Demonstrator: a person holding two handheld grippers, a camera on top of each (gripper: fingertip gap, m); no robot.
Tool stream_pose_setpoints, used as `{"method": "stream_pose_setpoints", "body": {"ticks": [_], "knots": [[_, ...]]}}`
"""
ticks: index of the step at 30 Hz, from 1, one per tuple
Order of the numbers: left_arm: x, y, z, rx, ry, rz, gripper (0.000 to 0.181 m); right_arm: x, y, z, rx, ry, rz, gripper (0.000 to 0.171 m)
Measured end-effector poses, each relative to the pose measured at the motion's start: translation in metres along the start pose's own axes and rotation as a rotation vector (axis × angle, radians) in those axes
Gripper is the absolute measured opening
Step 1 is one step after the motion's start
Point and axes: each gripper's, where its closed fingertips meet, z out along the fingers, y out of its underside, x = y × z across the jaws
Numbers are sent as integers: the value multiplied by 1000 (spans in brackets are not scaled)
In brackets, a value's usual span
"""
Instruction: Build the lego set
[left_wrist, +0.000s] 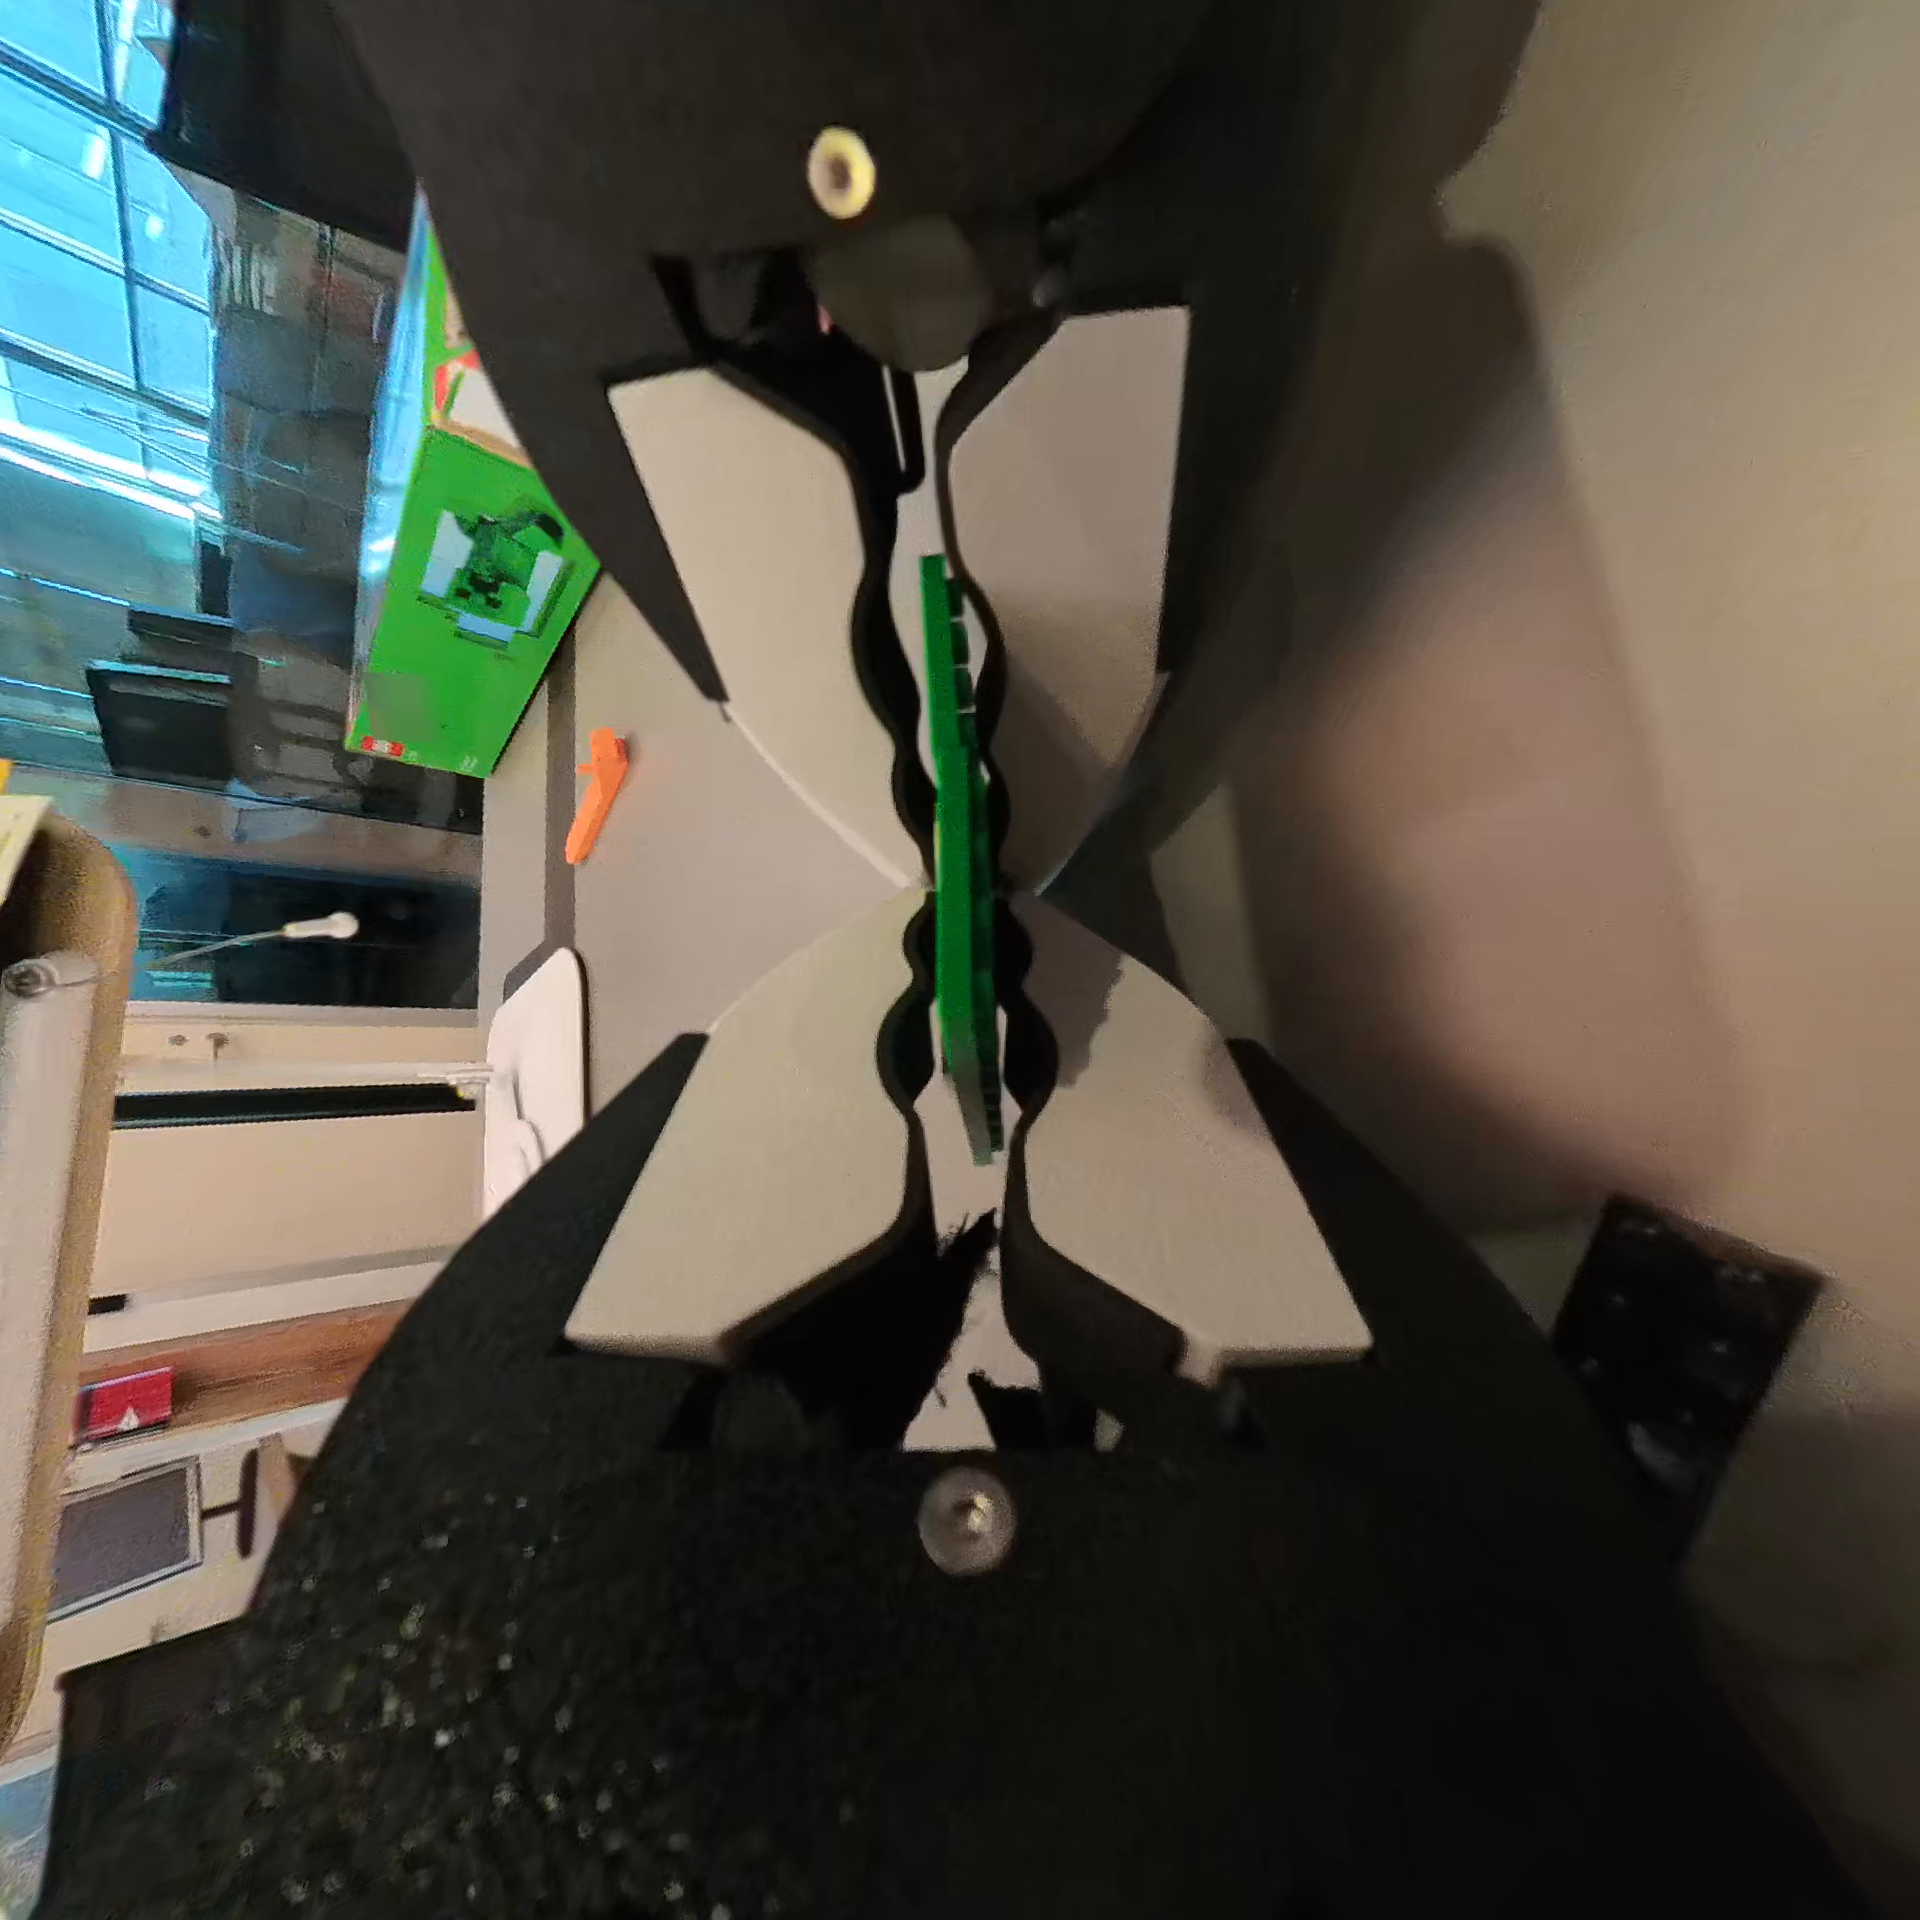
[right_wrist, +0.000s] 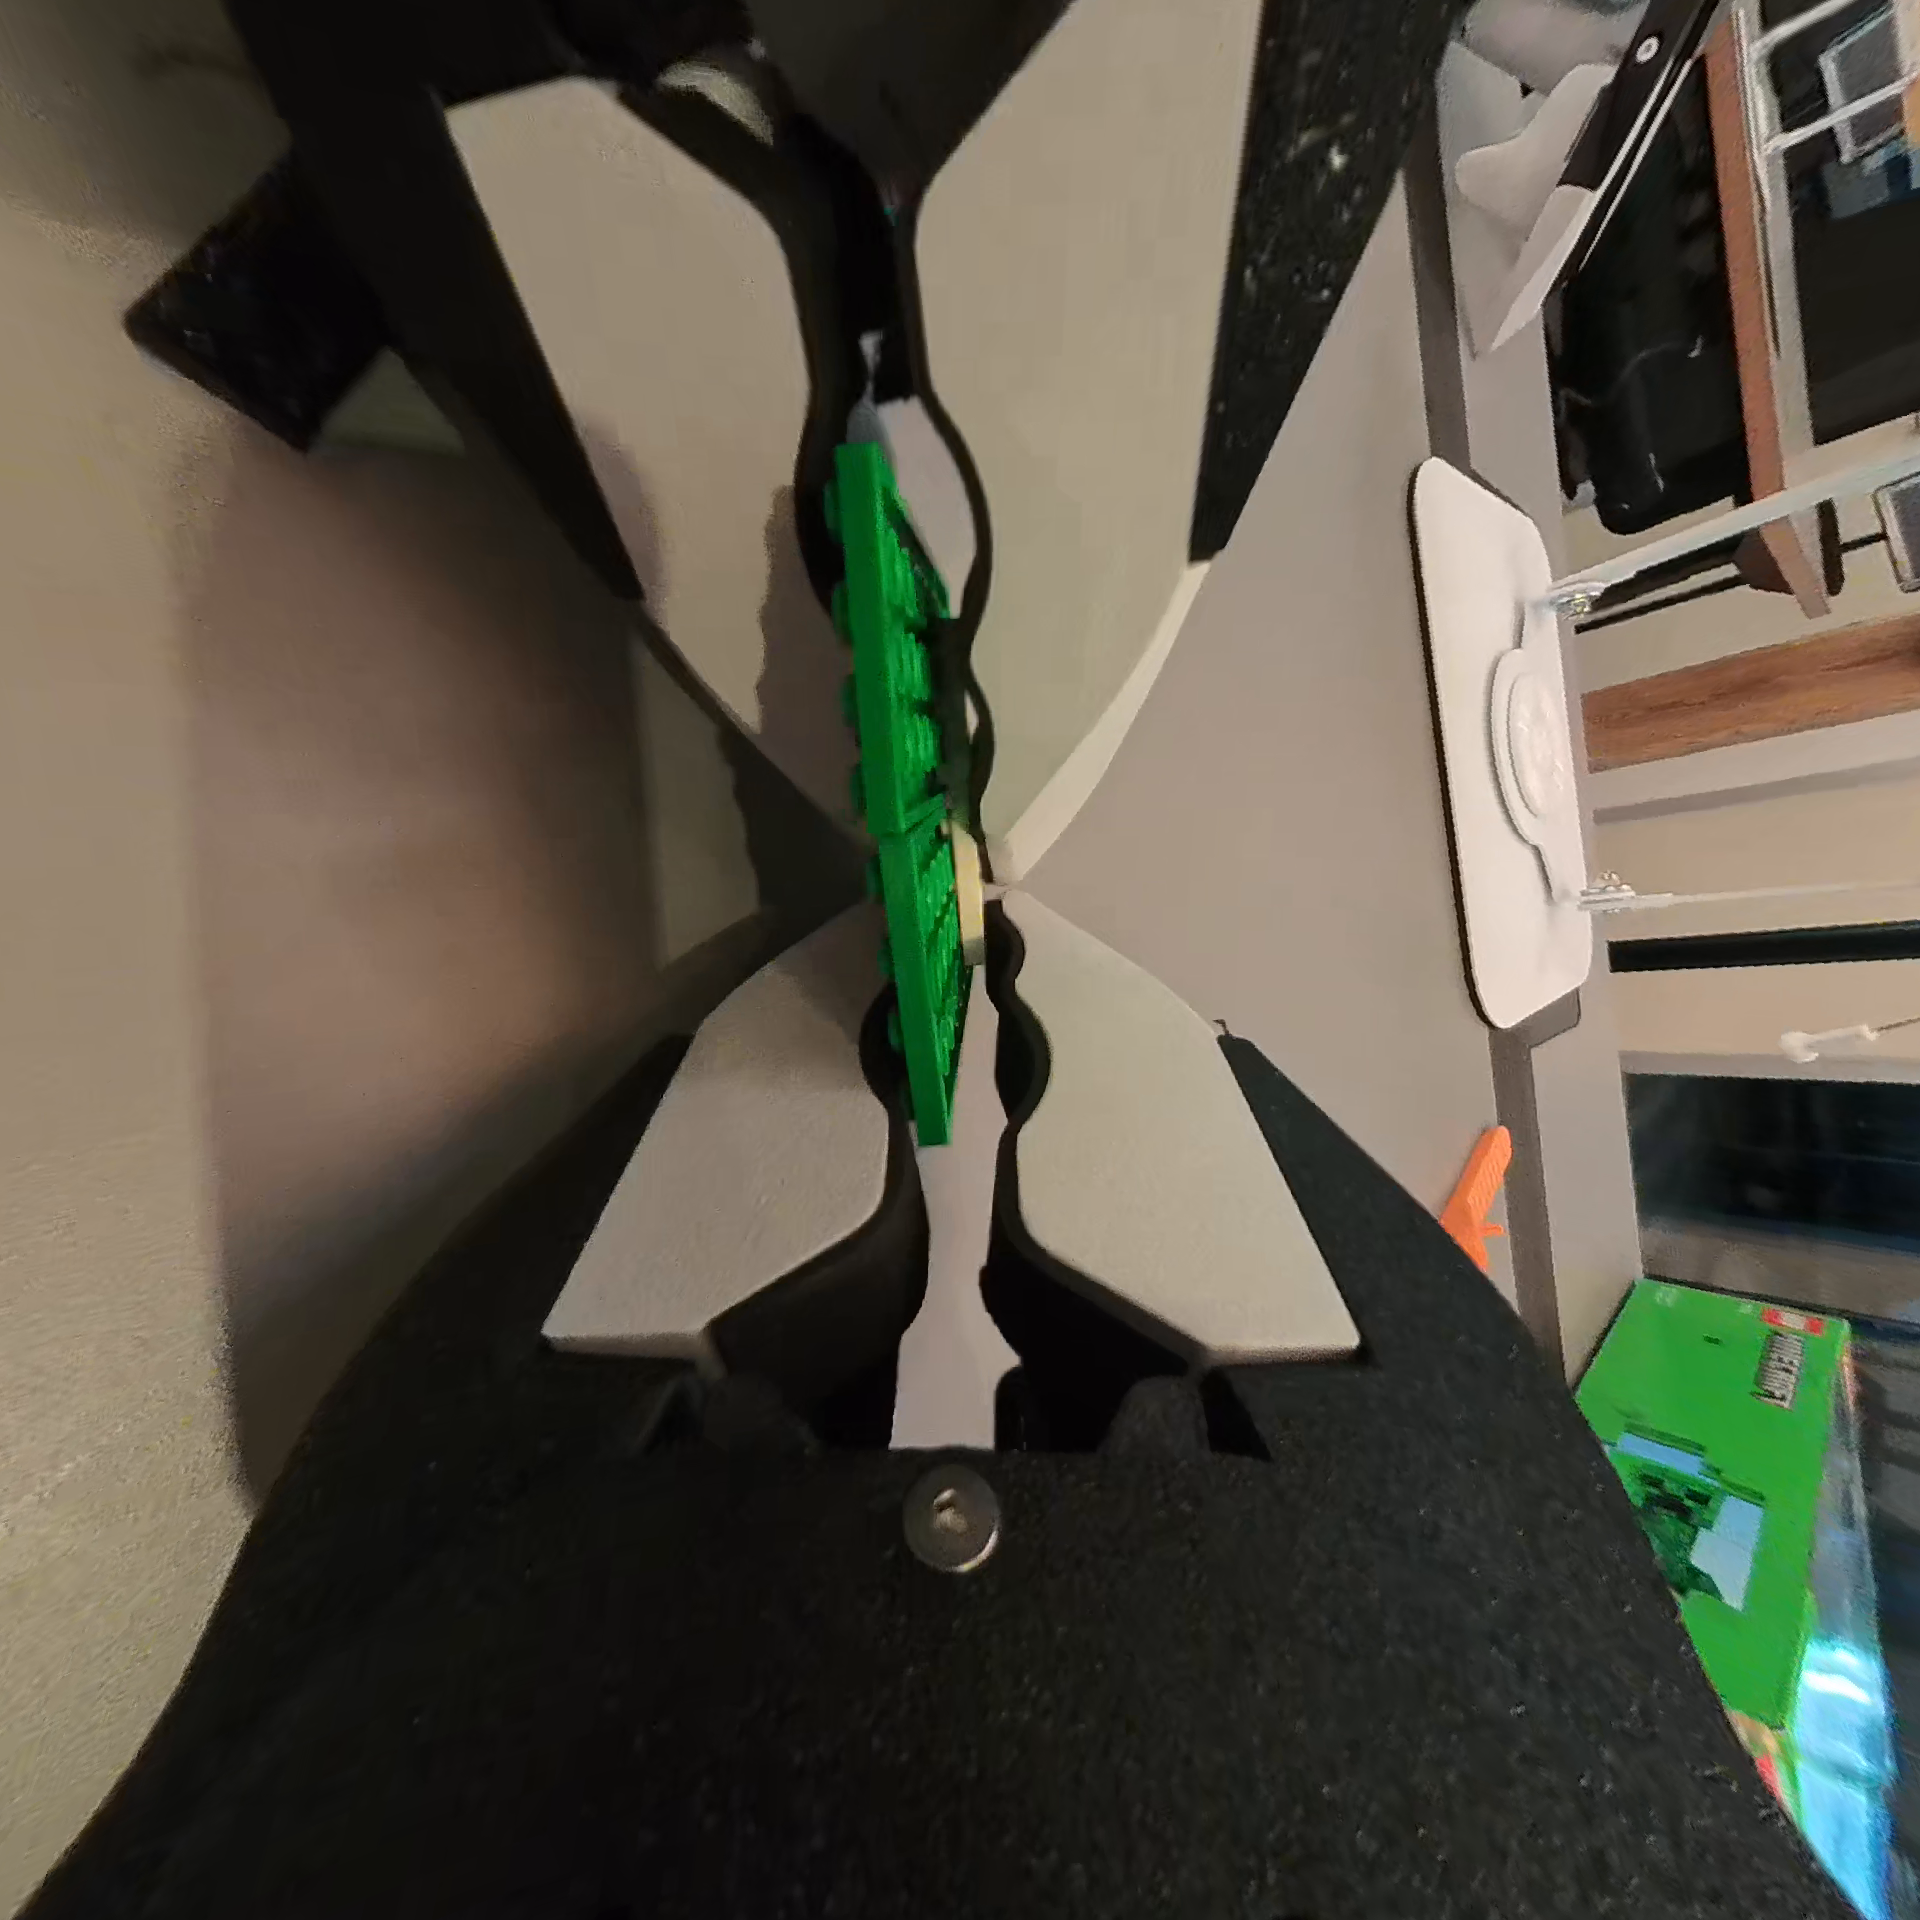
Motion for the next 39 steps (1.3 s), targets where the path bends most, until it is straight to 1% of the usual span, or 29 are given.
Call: {"method": "stream_pose_setpoints", "body": {"ticks": [6, 9, 14, 17, 19, 20, 22, 23, 24, 25, 29, 31, 33, 35, 36, 38, 39], "knots": [[-6, 3, -1, -16, -37, 25, 8, 5, -7, -2, 84, 78, -48, 11], [-6, 4, -1, -20, -41, 26, 8, 8, -6, -2, 45, 147, -162, 9], [-7, 2, -3, -22, -54, 45, 8, 8, -7, -4, 17, 169, -201, 9], [-5, 3, -1, -19, -70, 64, 8, 7, -4, -3, 1, 163, -209, 9], [-6, 5, 2, -18, -87, 55, 8, 8, -2, 0, -14, 155, -162, 9], [-9, 5, 3, -16, -95, 36, 8, 12, -2, 0, 1, 182, -152, 9], [-17, 7, 2, -20, -132, -3, 12, 20, -1, -2, 14, 235, -157, 9], [-20, 10, 1, -31, -146, -25, 23, 23, 1, -3, 12, 247, -145, 9], [-21, 14, 0, -40, -143, -41, 28, 26, 3, -4, 22, 259, -135, 9], [-22, 17, 0, -40, -139, -63, 29, 29, 4, -5, 31, 279, -133, 9], [-29, 24, -3, -23, -117, -189, 35, 49, 7, -14, 47, 440, -234, 9], [-32, 27, -4, -10, -104, -256, 37, 60, 5, -22, 48, 557, -348, 9], [-36, 29, -7, 0, -121, -269, 37, 68, 0, -34, 64, 675, -465, 8], [-42, 29, -10, 20, -162, -249, 41, 71, -7, -44, 90, 760, -537, 8], [-46, 28, -12, 32, -203, -225, 46, 71, -10, -48, 106, 783, -562, 8], [-57, 22, -20, 61, -329, -126, 55, 69, -15, -52, 129, 815, -596, 8], [-63, 18, -25, 75, -412, -48, 54, 68, -17, -53, 136, 819, -602, 8]]}}
